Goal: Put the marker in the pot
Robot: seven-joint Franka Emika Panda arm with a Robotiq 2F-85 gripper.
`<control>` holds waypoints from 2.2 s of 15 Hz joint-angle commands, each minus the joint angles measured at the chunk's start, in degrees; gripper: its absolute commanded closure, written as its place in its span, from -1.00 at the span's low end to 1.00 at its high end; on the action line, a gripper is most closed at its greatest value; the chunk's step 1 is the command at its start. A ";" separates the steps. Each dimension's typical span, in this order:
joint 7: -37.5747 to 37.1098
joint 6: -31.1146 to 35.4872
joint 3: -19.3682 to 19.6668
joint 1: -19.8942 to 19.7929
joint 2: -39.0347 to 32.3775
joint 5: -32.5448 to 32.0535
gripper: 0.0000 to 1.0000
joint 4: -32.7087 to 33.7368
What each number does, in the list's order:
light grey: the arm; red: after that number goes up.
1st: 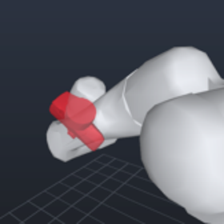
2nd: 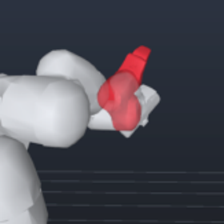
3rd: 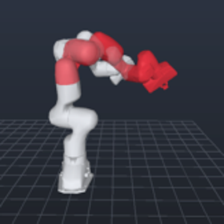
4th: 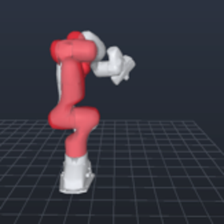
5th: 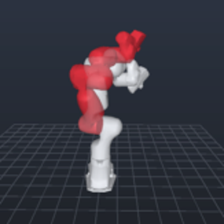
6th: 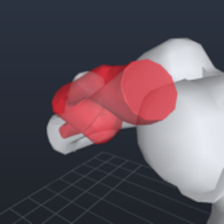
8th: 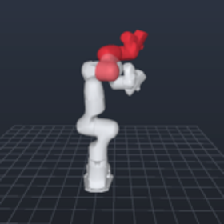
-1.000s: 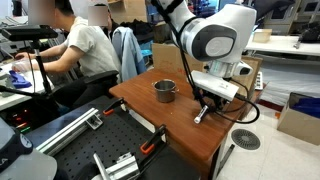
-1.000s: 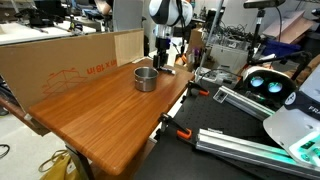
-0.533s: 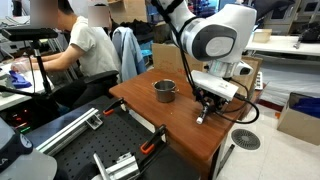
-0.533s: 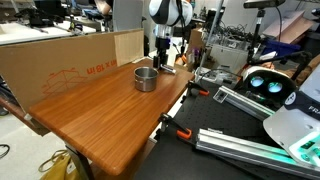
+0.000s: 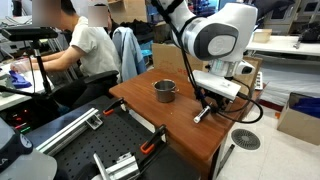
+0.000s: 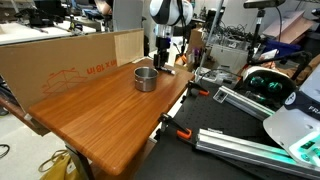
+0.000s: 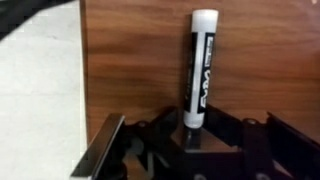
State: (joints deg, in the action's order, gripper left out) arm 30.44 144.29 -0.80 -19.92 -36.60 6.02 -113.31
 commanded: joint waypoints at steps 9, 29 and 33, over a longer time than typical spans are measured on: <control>-3.13 -0.46 1.14 1.74 1.25 -2.79 -0.49 -0.56; -5.56 1.97 0.45 3.07 10.05 -1.13 0.90 -5.66; -8.53 7.59 0.33 6.76 16.53 -2.13 0.90 -10.54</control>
State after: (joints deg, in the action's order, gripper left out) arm 24.54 146.87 -0.93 -15.60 -24.80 4.61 -118.70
